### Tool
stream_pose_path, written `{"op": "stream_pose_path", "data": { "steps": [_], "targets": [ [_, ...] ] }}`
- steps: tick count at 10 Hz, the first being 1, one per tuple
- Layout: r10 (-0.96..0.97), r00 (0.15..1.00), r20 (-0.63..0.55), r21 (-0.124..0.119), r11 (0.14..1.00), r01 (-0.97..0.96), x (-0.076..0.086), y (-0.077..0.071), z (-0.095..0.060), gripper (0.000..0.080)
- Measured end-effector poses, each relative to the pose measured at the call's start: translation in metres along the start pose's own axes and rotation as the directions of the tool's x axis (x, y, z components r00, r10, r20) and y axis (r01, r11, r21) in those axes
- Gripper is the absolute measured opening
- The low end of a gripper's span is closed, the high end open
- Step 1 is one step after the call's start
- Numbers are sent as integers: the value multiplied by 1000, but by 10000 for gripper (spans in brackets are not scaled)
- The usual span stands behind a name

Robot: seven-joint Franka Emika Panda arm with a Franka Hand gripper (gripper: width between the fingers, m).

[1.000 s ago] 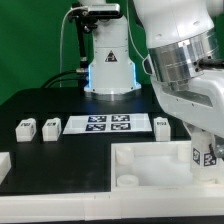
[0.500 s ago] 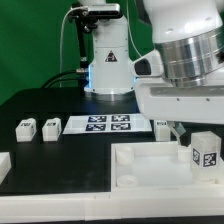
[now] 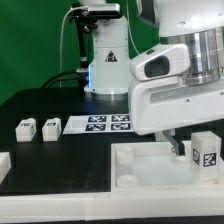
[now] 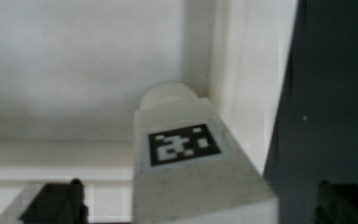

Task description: Assemble one leg

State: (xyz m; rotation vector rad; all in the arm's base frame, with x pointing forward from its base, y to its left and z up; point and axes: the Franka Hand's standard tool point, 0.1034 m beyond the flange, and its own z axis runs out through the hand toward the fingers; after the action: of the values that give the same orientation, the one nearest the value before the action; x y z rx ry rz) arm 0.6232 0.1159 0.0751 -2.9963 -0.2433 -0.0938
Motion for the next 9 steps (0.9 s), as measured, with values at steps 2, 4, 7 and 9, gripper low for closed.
{"op": "stream_pose_path", "data": {
  "steps": [2,4,7,9],
  "targets": [
    [-21,1000,-6,-3,1000,21,3,-3,-1,649],
    [93,996,-7,0,996,-93,3,-4,0,389],
    [360,933,-10,-3,933,-360,3,2,-1,304],
    [619,786,-2,21,785,-619,3,6,1,303]
  ]
}}
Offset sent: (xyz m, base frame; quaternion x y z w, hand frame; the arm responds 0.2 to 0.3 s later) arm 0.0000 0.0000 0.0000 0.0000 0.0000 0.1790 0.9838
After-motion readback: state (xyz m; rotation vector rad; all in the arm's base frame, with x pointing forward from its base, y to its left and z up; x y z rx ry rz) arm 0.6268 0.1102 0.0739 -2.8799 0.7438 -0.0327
